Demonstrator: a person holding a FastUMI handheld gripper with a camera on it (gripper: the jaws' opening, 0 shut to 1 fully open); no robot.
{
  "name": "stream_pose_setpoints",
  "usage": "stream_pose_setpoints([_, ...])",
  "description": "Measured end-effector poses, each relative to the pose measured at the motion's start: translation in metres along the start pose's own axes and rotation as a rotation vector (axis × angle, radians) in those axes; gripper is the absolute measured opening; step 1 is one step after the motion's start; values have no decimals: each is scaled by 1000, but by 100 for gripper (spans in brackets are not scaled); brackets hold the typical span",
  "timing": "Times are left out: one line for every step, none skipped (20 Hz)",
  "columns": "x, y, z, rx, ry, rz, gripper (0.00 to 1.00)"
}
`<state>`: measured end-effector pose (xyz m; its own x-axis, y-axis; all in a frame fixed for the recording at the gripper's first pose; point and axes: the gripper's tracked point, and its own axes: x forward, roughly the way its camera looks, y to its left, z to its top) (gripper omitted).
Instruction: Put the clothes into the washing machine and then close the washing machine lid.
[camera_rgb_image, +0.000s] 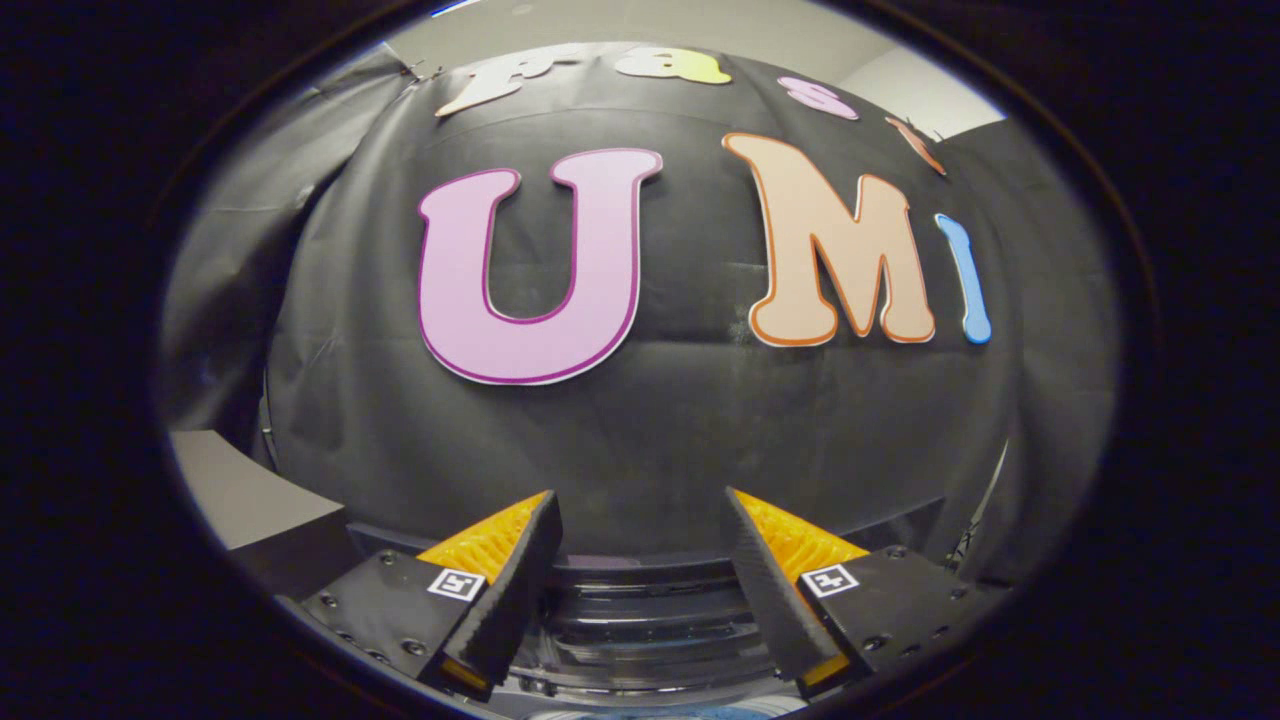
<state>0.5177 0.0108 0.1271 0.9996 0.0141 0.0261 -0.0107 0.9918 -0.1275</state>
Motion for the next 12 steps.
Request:
stream_pose_setpoints([-5,-3,3,7,-4,3,99])
stream_pose_setpoints([-11,-6,5,8,-10,2,99])
stream_pose_setpoints([-15,-9,6,6,-14,-2,99])
stream_pose_setpoints([-19,-9,6,4,-19,-5,99])
stream_pose_setpoints([-27,-5,1,6,-23,-9,99])
stream_pose_setpoints([-34,-4,-1,12,-25,-13,99])
stream_pose_setpoints([-38,-5,-2,9,-21,-14,99])
stream_pose_setpoints([-41,-6,-2,3,-14,-13,99])
stream_pose_setpoints([-45,-5,-2,0,-11,-11,99])
stream_pose_setpoints([-50,-6,-2,-1,-7,-8,99])
stream_pose_setpoints([-55,-7,-3,-4,-9,-4,99])
stream_pose_setpoints([-59,-7,-3,-5,-7,-5,99])
